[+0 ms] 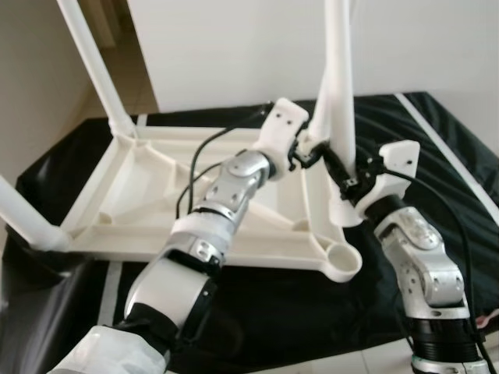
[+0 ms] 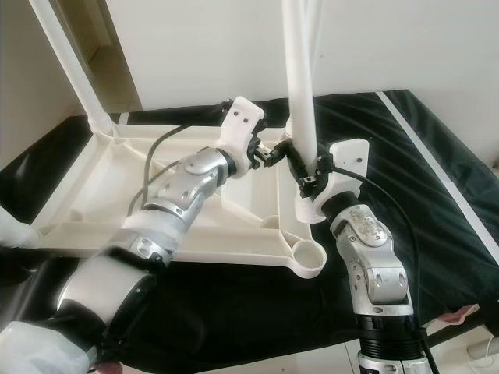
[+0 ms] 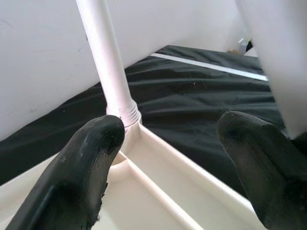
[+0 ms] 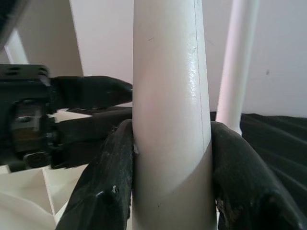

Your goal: Building children table

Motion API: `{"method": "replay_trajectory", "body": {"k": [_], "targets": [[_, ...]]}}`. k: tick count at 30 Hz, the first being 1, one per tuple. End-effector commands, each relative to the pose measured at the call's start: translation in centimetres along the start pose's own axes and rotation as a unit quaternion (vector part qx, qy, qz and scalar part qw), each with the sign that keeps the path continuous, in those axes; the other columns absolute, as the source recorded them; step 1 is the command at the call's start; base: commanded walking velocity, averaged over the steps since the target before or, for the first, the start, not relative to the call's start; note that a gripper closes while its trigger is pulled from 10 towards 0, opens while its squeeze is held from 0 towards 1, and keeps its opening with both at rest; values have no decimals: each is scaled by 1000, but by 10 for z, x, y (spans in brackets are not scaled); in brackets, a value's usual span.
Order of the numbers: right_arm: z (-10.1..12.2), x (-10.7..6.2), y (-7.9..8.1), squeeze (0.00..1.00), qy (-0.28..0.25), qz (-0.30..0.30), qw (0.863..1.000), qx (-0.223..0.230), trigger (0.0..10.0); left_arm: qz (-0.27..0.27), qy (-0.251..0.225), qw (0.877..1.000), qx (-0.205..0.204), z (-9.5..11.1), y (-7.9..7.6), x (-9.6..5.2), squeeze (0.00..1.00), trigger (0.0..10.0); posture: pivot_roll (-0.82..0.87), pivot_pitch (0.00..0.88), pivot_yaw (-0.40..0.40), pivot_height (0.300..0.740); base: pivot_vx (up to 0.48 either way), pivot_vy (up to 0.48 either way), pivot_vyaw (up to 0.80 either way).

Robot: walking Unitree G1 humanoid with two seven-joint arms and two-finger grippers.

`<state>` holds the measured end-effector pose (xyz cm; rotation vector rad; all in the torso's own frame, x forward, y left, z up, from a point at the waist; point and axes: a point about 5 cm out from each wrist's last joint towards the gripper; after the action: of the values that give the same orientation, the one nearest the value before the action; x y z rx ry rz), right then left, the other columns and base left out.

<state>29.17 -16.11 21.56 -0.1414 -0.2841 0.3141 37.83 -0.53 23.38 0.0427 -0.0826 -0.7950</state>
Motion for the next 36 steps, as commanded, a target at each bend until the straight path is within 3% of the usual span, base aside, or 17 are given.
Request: {"method": "replay_trajectory", "body": {"k": [1,4,7,12,15,18,23,36], "targets": [[6,0,4,0,-18,15,1000,-1,10000,7,3,1000,10,1,1,1,0,10000,-93,0,4,740,0,0,0],[6,-1,6,0,-18,27,999,-1,10000,14,2,1000,15,3,4,2,0,10000,-92,0,4,740,0,0,0],[2,-3,11,0,-10,54,998,6,10000,19,-38,999,-1,26,9,5,0,10000,-92,0,3,740,0,0,0],[0,-4,14,0,-7,65,998,7,10000,13,-58,998,-9,38,9,6,0,10000,-93,0,1,740,0,0,0],[-3,-7,16,0,-1,75,997,10,10000,-4,-87,996,-24,58,9,9,0,10000,-97,0,-1,740,0,0,0],[-3,-7,16,0,1,77,997,11,10000,-10,-93,995,-31,61,8,10,0,10000,-97,0,-1,740,0,0,0],[-9,-10,15,0,13,79,997,12,10000,-81,-113,989,-49,69,-7,10,0,10000,-97,0,-4,740,0,0,0],[-12,-6,15,0,20,75,997,15,10000,-116,-132,982,-62,76,-24,11,0,10000,-90,0,-11,740,0,0,0]]}}
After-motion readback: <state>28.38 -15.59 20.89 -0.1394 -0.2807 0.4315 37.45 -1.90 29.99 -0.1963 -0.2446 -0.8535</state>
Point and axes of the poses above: a point about 5 cm out from each wrist's last joint towards the gripper, its own x axis pointing out of the wrist towards the gripper, its own z axis along the axis of the wrist's last joint, y = z × x, and after that the axes turned 7 degrees about -x, right-handed
